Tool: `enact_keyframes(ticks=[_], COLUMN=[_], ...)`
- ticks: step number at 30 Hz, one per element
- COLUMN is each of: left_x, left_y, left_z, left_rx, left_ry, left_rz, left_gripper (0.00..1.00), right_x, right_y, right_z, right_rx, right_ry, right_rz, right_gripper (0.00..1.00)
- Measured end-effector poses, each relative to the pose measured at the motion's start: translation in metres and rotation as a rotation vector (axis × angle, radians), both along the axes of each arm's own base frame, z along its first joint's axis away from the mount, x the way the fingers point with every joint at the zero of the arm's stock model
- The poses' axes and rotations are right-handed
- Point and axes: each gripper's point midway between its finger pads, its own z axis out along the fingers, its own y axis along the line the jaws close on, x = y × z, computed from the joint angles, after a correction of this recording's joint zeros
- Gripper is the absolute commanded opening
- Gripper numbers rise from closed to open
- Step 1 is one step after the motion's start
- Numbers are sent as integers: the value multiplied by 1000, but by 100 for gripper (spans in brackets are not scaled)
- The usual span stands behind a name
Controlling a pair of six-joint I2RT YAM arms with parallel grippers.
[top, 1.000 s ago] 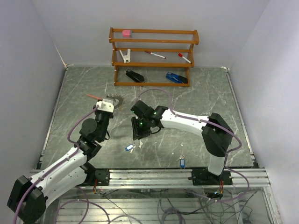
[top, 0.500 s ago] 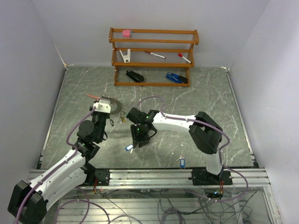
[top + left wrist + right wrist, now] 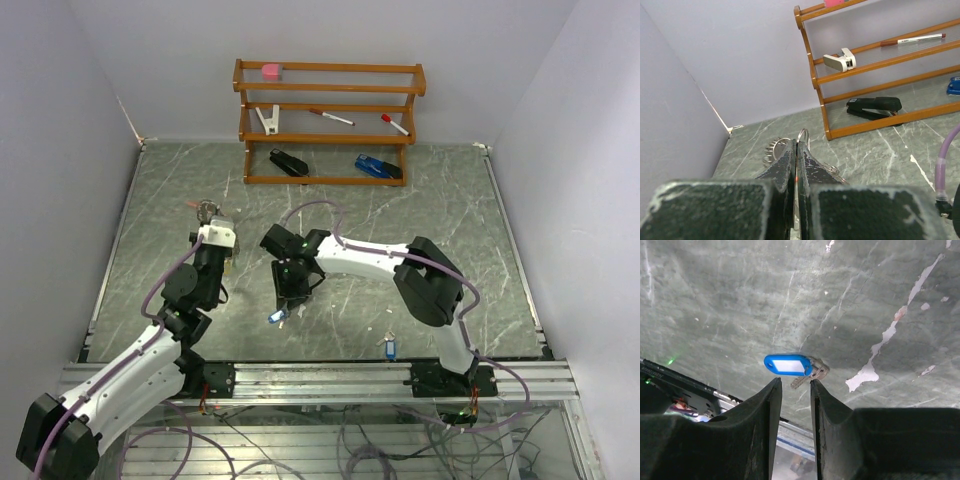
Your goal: Put the keys on the keyring
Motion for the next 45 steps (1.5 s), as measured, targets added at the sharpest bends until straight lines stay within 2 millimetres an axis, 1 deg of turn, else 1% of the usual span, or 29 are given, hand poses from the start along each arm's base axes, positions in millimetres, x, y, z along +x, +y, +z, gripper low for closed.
enact_keyframes(ticks=[2,6,10,15,18,25,29,31,33,35,38,41,43,45], left_x=[0,-1,-2,-3,-3,-3,-3,-3,-3,-4,-7,-8,-8,-10], left_y=[0,1,2,3,3,2,-1,-4,-8,-13,-23,-36,-46,-57], left_z=[0,-1,-2,-4,-3,-3,-3,-3,-1,1,2,-2,-8,-16], left_rx=[3,11,13,18,17,18,23,27,34,49,88,159,220,287], left_ry=[-2,-5,-7,-7,-9,-9,-11,-14,-21,-38,-76,-118,-143,-169], left_rz=[1,3,4,6,6,3,-14,-30,-52,-84,-139,-200,-241,-289], left_gripper=[7,7,7,7,7,7,7,7,7,7,7,7,7,7], right_x=[1,2,4,8,11,14,17,20,24,31,40,49,53,57], right_y=[0,-5,-10,-12,-11,-13,-20,-26,-30,-36,-50,-67,-79,-85], right_z=[-4,-19,-19,-19,-18,-18,-12,0,17,44,100,159,194,222], right_rx=[-15,-66,-93,-107,-107,-116,-122,-120,-108,-80,-1,94,146,187], right_ry=[3,8,3,-16,-31,-51,-88,-127,-178,-254,-379,-500,-574,-638], right_rz=[-1,-6,-11,-13,-10,-2,8,24,44,70,97,104,107,114], right_gripper=[29,27,23,7,0,0,0,0,0,0,0,0,0,0])
